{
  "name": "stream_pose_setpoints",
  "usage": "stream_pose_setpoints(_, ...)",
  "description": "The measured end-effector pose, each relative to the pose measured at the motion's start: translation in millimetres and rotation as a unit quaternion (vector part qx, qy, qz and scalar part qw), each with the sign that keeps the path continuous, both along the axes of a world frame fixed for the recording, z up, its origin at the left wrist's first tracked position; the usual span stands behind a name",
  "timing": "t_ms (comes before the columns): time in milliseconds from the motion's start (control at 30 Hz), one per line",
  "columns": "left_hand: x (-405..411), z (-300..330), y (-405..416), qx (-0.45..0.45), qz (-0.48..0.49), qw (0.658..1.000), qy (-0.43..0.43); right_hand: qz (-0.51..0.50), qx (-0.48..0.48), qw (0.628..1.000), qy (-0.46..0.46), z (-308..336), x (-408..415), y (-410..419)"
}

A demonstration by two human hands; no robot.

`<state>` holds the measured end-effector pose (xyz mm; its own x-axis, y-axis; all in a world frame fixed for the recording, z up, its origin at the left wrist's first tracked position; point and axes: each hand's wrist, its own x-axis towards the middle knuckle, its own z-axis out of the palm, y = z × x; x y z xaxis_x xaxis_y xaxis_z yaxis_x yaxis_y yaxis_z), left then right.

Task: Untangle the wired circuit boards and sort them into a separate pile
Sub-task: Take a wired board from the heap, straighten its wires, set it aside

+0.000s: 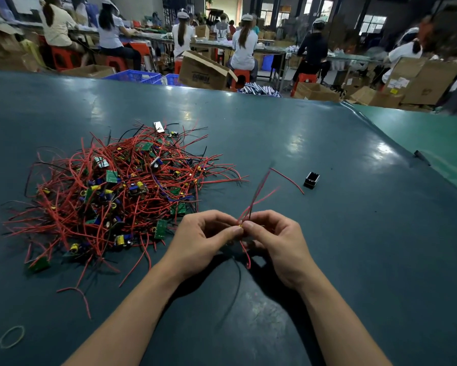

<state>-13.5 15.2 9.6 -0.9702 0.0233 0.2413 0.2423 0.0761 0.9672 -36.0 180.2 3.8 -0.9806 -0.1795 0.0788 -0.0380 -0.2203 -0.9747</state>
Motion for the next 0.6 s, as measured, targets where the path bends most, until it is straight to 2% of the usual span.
stream_pose_setpoints(133,2,4,1,0.004,-0.003,0.999,0.032,-0.010,-0.056,0.998,-0.037,4,2,-1)
stream_pose_setpoints(300,2,2,-1,0.055,0.013,0.998,-0.002,-0.052,-0.076,0.994,-0.057,8,7,2)
stream_pose_setpoints(333,3,1,-1,0.048,-0.007,0.999,0.002,-0.062,-0.072,0.994,-0.055,8,7,2)
stream_pose_setpoints(400,5,-3,1,-0.024,-0.040,0.999,0.019,-0.076,-0.065,0.994,-0.043,6,7,2)
stream_pose_setpoints(500,5,-6,6,-0.136,-0.002,0.989,0.055,-0.058,-0.052,0.996,-0.035,4,8,-1)
stream_pose_setpoints(533,5,-5,8,-0.132,0.017,0.989,0.060,-0.043,-0.050,0.997,-0.034,4,8,-1)
stream_pose_setpoints(600,6,-3,8,-0.071,0.035,0.996,0.046,-0.002,-0.049,0.998,-0.028,4,7,1)
